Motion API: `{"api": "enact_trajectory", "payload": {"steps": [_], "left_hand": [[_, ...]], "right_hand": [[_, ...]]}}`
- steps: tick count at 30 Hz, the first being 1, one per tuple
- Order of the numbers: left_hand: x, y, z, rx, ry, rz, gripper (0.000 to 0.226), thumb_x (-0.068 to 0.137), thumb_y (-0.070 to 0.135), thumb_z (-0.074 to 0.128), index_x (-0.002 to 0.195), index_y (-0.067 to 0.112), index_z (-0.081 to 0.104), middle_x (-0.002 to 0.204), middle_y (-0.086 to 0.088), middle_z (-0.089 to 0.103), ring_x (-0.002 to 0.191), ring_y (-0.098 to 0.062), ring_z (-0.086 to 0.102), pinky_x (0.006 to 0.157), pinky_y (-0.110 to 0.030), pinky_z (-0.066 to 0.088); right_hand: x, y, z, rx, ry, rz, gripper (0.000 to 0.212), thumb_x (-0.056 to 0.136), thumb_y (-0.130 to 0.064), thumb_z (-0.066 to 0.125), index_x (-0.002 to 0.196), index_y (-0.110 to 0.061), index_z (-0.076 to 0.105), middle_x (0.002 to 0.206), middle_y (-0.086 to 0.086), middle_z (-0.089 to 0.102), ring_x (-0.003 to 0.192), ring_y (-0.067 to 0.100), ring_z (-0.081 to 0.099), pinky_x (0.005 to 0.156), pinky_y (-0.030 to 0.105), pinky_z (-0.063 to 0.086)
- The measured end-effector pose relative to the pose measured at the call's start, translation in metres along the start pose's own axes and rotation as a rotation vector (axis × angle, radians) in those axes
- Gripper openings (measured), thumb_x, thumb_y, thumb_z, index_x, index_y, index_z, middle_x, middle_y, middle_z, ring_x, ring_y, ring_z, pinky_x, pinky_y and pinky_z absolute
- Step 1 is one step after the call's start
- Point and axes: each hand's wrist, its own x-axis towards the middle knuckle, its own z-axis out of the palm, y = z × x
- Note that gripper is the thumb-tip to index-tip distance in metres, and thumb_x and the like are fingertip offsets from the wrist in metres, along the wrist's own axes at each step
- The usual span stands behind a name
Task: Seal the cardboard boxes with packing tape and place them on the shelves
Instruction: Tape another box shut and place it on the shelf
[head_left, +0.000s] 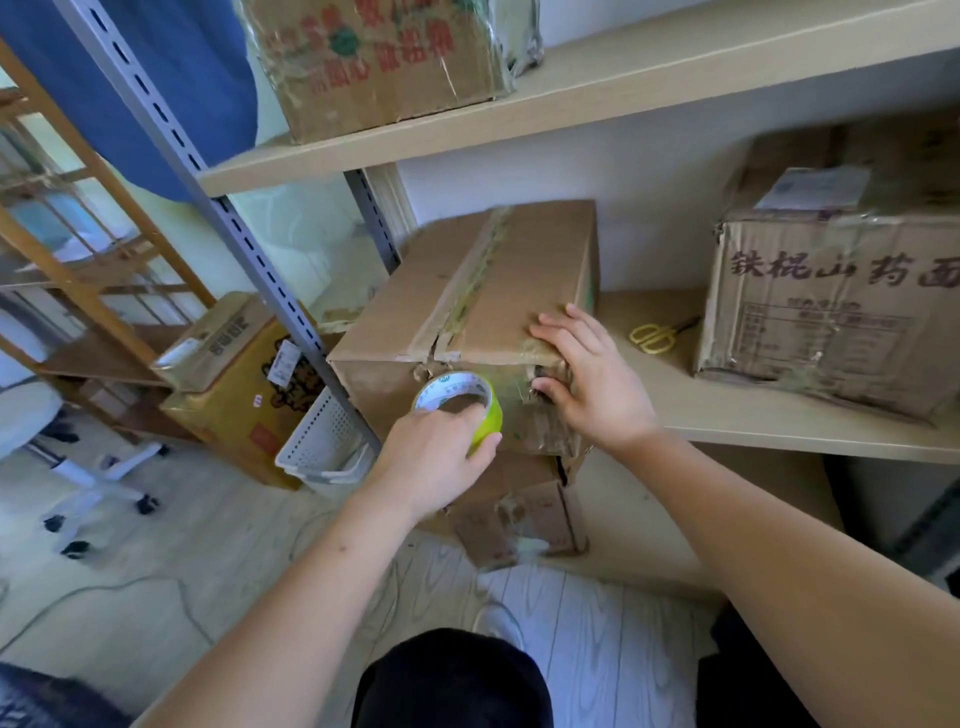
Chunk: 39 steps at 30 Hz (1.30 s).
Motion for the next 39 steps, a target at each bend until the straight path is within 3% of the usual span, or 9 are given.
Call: {"api": "enact_trajectory", "payload": {"steps": [4,10,16,20,25,30,33,36,39], "left_hand": [[-0.007,0.0,-0.004,0.049,0.014,0.007,0.028,0.103,0.048,0.036,0.095,0.025,0.05,0.071,-0.001,0.06,0.078,-0.027,0.063,0.06,-0.032,0.029],[-0.015,-0.024,0.002,0.046,-0.02,-0.255,0.056,0.097,0.067,0.028,0.069,0.021,0.041,0.057,0.004,0.046,0.06,-0.022,0.053,0.051,-0.027,0.041],[-0.022,-0.018,0.002,0.036,-0.011,-0.256,0.041,0.099,0.051,0.035,0.088,0.016,0.053,0.059,0.003,0.043,0.059,-0.024,0.049,0.052,-0.029,0.039],[-0.022,-0.016,0.006,-0.002,-0.036,-0.213,0.031,0.098,0.042,0.038,0.103,0.016,0.053,0.059,0.003,0.041,0.061,-0.026,0.052,0.055,-0.032,0.036],[-0.027,-0.023,0.006,0.096,-0.019,-0.229,0.046,0.103,0.053,0.03,0.082,0.019,0.05,0.058,0.003,0.044,0.056,-0.023,0.05,0.05,-0.029,0.035],[-0.04,-0.016,0.002,0.09,0.0,-0.16,0.039,0.104,0.054,0.03,0.088,0.022,0.047,0.066,-0.001,0.061,0.067,-0.025,0.059,0.074,-0.031,0.038],[-0.042,-0.012,0.001,0.005,-0.028,-0.191,0.032,0.104,0.042,0.032,0.1,0.018,0.051,0.063,0.002,0.051,0.061,-0.026,0.049,0.087,-0.036,0.042],[-0.046,-0.013,-0.004,0.015,-0.057,-0.189,0.038,0.105,0.046,0.03,0.089,0.018,0.049,0.061,0.002,0.043,0.061,-0.026,0.045,0.078,-0.034,0.042],[-0.058,-0.03,-0.004,0.058,-0.126,-0.359,0.054,0.101,0.06,0.026,0.074,0.017,0.044,0.057,0.002,0.038,0.051,-0.021,0.04,0.05,-0.027,0.031]], "right_hand": [[-0.001,-0.004,-0.012,-0.043,-0.05,0.011,0.053,0.091,-0.033,0.067,0.139,-0.021,0.05,0.147,-0.008,0.046,0.146,0.018,0.025,0.109,0.04,0.04],[-0.01,0.003,-0.045,-0.065,-0.115,0.053,0.054,0.09,-0.027,0.068,0.14,-0.018,0.049,0.15,-0.005,0.043,0.147,0.018,0.024,0.117,0.038,0.03],[-0.012,-0.005,-0.049,-0.042,-0.18,0.122,0.077,0.079,-0.05,0.073,0.143,-0.019,0.044,0.152,-0.006,0.039,0.15,0.013,0.016,0.121,0.037,0.021],[-0.008,-0.015,-0.039,-0.126,-0.051,0.17,0.068,0.078,-0.052,0.072,0.132,-0.017,0.051,0.139,-0.004,0.049,0.145,0.018,0.026,0.102,0.041,0.045],[-0.005,-0.017,-0.038,-0.224,-0.048,0.166,0.056,0.083,-0.046,0.072,0.128,-0.018,0.054,0.132,-0.005,0.051,0.138,0.02,0.032,0.079,0.039,0.053],[-0.006,-0.012,-0.053,-0.278,-0.095,0.16,0.053,0.084,-0.045,0.071,0.127,-0.02,0.053,0.131,-0.004,0.049,0.132,0.018,0.032,0.076,0.04,0.052],[-0.011,-0.009,-0.065,-0.286,-0.103,0.159,0.051,0.084,-0.041,0.072,0.127,-0.019,0.053,0.13,-0.002,0.05,0.132,0.02,0.035,0.078,0.043,0.053],[-0.016,-0.004,-0.077,-0.29,-0.099,0.166,0.05,0.084,-0.037,0.073,0.126,-0.019,0.053,0.13,-0.002,0.05,0.131,0.02,0.036,0.081,0.042,0.052],[-0.018,0.001,-0.087,-0.292,-0.098,0.189,0.049,0.083,-0.034,0.074,0.125,-0.02,0.054,0.128,-0.002,0.05,0.129,0.021,0.038,0.082,0.043,0.051]]}}
